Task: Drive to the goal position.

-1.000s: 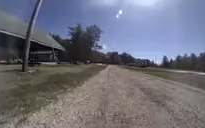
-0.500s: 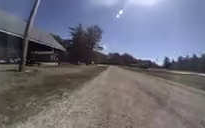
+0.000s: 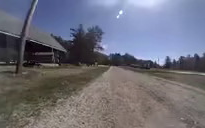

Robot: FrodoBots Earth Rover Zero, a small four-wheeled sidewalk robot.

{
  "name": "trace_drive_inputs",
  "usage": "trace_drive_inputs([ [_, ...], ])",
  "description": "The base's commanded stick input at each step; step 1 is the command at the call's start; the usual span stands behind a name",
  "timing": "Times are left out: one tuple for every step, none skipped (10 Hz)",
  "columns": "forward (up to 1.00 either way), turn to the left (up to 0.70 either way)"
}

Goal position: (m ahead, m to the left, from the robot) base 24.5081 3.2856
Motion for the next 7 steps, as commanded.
trace_drive_inputs([
  [0.70, 0.00],
  [0.70, 0.00],
  [0.70, 0.00],
  [0.70, 0.00],
  [0.70, 0.00],
  [0.70, 0.00],
  [0.70, 0.00],
])
